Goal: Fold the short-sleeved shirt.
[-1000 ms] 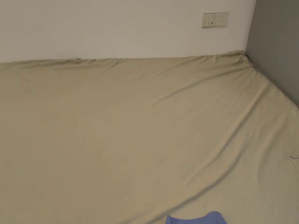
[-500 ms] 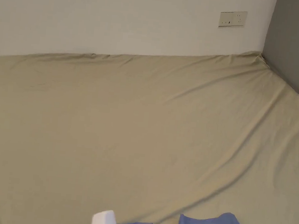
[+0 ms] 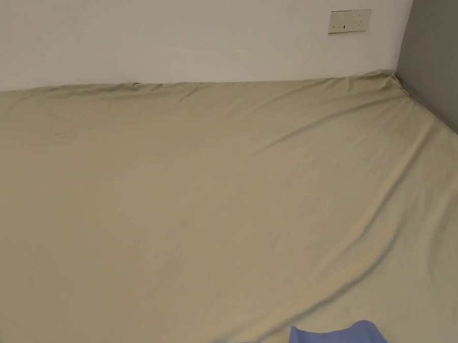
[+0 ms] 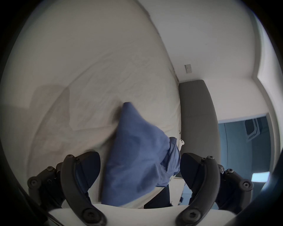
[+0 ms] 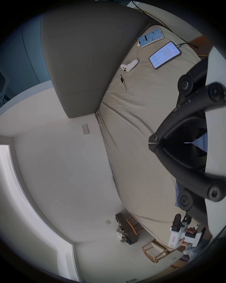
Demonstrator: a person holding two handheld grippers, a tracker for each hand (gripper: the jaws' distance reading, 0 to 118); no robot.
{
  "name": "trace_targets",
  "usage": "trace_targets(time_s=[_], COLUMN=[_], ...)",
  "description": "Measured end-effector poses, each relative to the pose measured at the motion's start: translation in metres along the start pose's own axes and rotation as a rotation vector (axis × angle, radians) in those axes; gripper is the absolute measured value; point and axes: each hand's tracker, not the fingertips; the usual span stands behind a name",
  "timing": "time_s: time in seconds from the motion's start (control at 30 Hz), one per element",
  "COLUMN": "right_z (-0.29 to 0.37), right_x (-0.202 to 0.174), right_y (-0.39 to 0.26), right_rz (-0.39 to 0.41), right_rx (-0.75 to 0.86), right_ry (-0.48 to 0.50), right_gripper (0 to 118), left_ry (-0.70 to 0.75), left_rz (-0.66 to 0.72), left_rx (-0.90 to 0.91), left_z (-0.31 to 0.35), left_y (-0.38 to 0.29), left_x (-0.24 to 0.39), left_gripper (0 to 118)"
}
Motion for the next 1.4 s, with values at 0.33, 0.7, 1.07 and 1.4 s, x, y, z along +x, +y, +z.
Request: trace_targets(time_s=[0.33, 0.7, 1.07, 1.4], right_z=[0.002, 0.0, -0.002, 0.036], right_x=[-0.012, -0.026, -0.003, 0.051], right_y=[0.008, 0.013, -0.004, -0.01], right_rz=[0.045, 0.065, -0.012, -0.096], right_rx=[0.002, 0.005, 0.016, 0.076], right_ry=[-0.022, 0.014, 0.071, -0.023], right_gripper=[2, 2, 2, 2], left_ry=[0.053, 0.04, 0.205, 0.202], left_rz=[-0.032, -0.061, -0.38, -0.662], left_rx=[-0.094, 0.056, 0.105, -0.203], left_z=[-0.048, 0.034, 0.065, -0.112], left_y=[0.003, 0.008, -0.01, -0.073], left_x=[-0.008, 0.017, 0.129, 0.219], left_gripper=[10, 7, 7, 7])
